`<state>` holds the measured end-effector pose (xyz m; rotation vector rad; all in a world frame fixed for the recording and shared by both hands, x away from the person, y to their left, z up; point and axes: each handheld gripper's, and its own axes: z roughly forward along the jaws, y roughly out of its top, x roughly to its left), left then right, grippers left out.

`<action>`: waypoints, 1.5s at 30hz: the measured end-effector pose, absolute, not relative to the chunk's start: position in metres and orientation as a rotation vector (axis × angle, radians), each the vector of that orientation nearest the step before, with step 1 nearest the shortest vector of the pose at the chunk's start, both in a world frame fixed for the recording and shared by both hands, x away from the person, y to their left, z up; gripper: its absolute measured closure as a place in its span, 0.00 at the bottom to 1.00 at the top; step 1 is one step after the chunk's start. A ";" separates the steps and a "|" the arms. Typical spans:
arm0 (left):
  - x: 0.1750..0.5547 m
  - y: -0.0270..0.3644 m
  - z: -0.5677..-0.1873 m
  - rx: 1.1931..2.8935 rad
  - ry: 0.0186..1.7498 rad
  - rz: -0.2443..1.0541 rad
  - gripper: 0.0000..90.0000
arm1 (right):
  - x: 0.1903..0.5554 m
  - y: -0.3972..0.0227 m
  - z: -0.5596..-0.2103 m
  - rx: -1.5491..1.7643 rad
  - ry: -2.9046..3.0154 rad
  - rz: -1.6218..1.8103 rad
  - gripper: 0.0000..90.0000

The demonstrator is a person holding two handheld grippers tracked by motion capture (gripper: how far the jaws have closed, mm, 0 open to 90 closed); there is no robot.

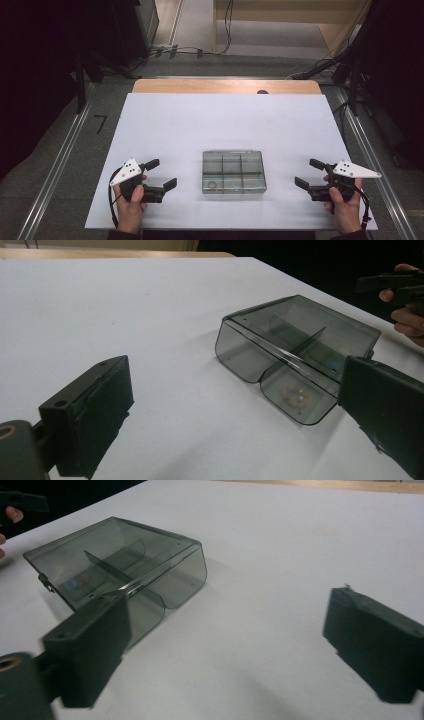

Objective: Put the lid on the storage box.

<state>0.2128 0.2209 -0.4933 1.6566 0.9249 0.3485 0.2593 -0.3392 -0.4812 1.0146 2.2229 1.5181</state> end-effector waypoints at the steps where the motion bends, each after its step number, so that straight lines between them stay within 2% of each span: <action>1: 0.213 0.222 -0.493 1.654 0.926 0.349 0.01 | 0.260 -0.341 -0.482 1.008 2.222 1.522 0.01; 26: 0.209 0.267 -0.497 1.620 1.014 0.448 0.00 | 0.265 -0.375 -0.487 1.125 2.131 1.479 0.00; 45: 0.209 0.265 -0.499 1.629 1.006 0.450 0.00 | 0.267 -0.379 -0.493 1.138 2.118 1.481 0.00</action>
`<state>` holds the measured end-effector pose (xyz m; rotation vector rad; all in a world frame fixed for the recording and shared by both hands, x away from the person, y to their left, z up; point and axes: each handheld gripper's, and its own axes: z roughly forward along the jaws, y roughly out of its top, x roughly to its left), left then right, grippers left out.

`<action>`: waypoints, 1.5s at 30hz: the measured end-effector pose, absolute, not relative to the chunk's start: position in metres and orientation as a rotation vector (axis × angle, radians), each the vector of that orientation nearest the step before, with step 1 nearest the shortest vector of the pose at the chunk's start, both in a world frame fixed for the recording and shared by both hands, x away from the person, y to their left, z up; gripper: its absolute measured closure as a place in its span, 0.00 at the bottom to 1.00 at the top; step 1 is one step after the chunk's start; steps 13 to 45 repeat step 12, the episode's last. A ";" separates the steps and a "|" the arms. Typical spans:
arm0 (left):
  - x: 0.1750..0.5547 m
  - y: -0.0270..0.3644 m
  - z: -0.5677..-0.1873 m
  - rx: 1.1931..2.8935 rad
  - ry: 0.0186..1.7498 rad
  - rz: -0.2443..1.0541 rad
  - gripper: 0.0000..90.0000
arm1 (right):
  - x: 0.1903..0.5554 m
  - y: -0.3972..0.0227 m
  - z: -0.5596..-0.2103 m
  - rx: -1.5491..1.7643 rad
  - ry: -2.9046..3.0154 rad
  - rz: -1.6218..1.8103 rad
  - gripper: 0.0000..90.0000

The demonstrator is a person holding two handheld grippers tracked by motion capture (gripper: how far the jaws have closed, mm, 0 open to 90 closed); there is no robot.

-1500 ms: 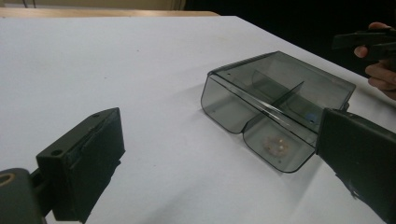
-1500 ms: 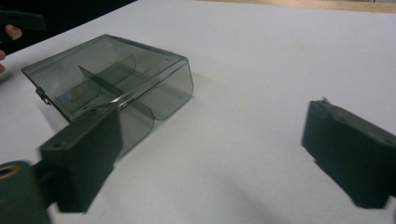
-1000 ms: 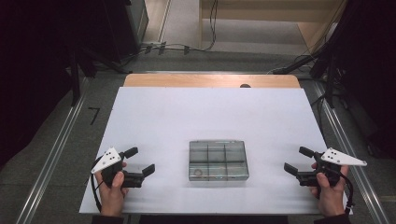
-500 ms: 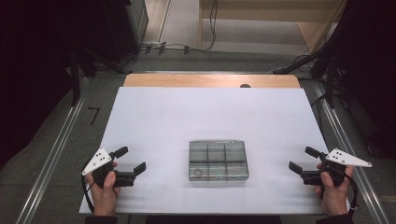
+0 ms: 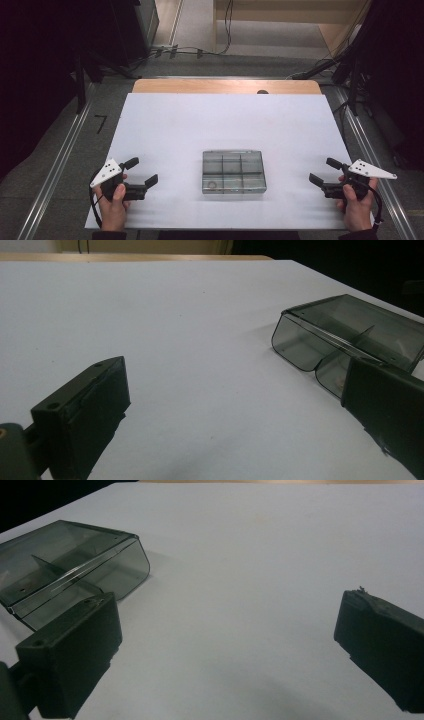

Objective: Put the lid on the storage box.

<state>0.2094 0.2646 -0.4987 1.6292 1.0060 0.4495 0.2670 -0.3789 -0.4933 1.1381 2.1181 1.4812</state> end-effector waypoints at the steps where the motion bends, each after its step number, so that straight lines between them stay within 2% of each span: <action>1: 0.209 0.265 -0.499 1.631 1.008 0.449 0.00 | 0.267 -0.379 -0.493 1.136 2.120 1.480 0.00; 45: 0.210 0.263 -0.499 1.633 1.010 0.450 0.00 | 0.267 -0.378 -0.494 1.136 2.128 1.476 0.00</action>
